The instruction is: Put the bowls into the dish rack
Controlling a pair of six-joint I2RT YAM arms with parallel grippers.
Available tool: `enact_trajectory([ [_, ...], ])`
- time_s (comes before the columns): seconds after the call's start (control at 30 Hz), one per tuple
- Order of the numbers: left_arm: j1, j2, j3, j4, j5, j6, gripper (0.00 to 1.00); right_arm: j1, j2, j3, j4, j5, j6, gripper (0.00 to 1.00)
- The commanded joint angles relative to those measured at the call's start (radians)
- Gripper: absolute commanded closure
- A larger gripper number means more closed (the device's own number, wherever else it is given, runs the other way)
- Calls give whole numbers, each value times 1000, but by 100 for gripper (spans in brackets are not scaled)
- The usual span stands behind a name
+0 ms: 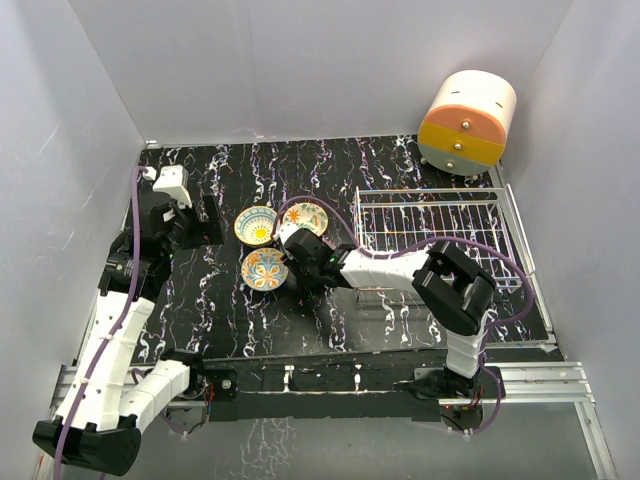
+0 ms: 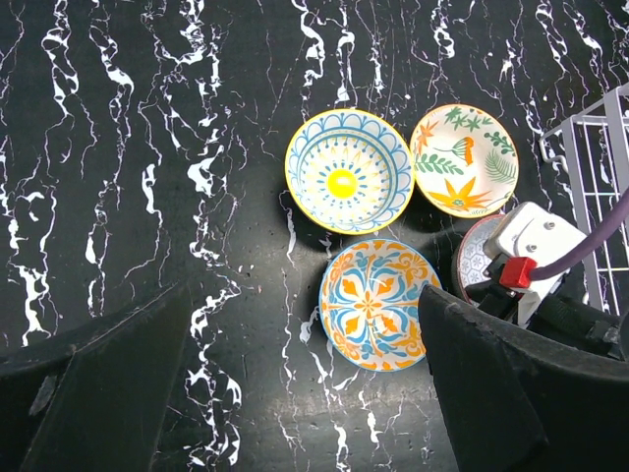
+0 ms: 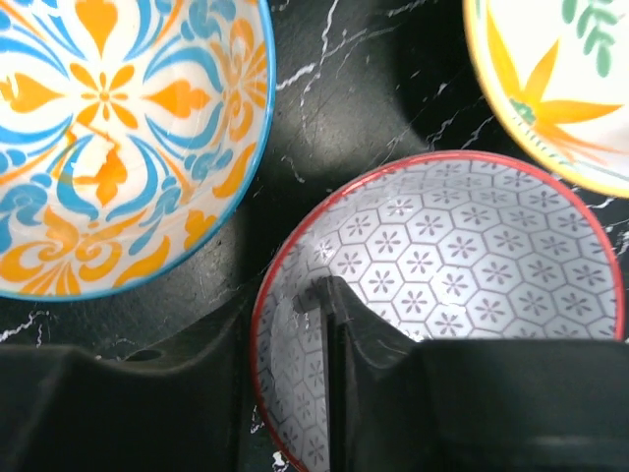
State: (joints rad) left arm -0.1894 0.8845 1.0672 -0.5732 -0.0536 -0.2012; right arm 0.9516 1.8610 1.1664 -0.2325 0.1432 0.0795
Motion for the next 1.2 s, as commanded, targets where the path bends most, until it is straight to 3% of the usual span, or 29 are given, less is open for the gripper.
enact_trajectory([
  [0.0,-3,-22,1,-19,-15,10,3,6,-7,-23,61,74,17,74],
  [0.1,-3,-27,-1,-22,-19,11,3,9,-22,-22,48,57,21,87],
  [0.2,-4,-31,-1,-25,-30,11,3,16,-56,-8,18,-4,29,92],
  [0.33,-3,-33,0,-29,-35,13,3,24,-160,-2,1,-86,65,92],
  [0.6,-4,-30,3,-27,-36,14,3,24,-417,-4,75,-394,129,92],
  [0.73,-4,-32,0,-27,-26,11,3,7,-533,6,117,-408,170,92],
  [0.83,-4,-33,-5,-25,-21,11,3,-96,-613,-40,223,-445,249,92],
  [0.9,-4,-33,-6,-28,-19,12,3,-223,-650,-97,325,-548,338,92],
  [1.0,-4,-30,-2,-29,-16,14,3,-406,-651,-166,474,-733,473,92],
  [1.17,-4,-28,11,-40,-22,25,3,-599,-638,-245,690,-847,626,92],
])
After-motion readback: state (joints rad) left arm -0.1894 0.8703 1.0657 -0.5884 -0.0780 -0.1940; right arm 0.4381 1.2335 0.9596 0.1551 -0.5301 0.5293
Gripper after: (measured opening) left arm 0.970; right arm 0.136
